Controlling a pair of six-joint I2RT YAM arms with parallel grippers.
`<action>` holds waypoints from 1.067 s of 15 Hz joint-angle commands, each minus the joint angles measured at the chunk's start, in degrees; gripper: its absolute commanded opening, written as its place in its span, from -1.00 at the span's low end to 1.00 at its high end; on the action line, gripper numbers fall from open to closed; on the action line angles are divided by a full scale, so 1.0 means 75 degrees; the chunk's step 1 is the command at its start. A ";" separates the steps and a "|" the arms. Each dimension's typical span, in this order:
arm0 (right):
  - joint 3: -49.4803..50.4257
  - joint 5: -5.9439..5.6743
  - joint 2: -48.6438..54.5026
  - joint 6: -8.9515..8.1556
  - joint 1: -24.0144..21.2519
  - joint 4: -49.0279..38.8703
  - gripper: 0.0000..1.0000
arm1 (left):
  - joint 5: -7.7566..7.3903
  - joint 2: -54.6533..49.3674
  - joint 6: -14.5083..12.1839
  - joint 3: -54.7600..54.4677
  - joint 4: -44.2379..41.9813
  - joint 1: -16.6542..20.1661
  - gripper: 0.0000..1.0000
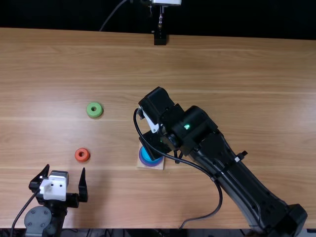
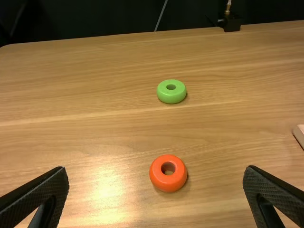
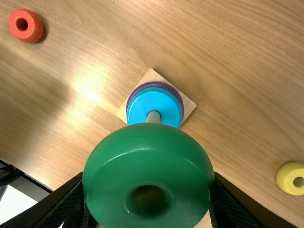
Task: Build the Hanoi tower: stack the rings onto the peg from bottom to top in this color order: purple, dark blue, light blue, dark green, light green, yellow, orange.
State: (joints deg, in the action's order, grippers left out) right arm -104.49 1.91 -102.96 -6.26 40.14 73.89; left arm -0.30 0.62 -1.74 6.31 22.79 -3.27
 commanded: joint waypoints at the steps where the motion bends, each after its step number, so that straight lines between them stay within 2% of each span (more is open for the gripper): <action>1: 0.0115 -0.0002 -0.0159 0.0005 0.0039 -0.0014 -0.95 | -0.0031 -0.0083 -0.0120 -0.0841 0.0590 0.0061 1.00; 14: 0.0186 -0.0058 -0.0651 0.0047 0.0179 -0.0014 -0.92 | -0.0031 -0.0083 -0.0120 -0.0841 0.0590 0.0061 1.00; 15: 0.0174 -0.0044 -0.0698 0.0033 0.0179 -0.0028 -0.72 | -0.0031 -0.0083 -0.0120 -0.0841 0.0590 0.0061 1.00; 16: 0.0150 -0.0030 -0.0745 0.0019 0.0167 -0.0028 -0.06 | -0.0031 -0.0083 -0.0120 -0.0841 0.0590 0.0061 1.00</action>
State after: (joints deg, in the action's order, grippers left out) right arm -104.47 1.67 -105.38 -6.13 40.62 73.17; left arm -0.25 0.62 -1.72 6.33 22.79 -3.27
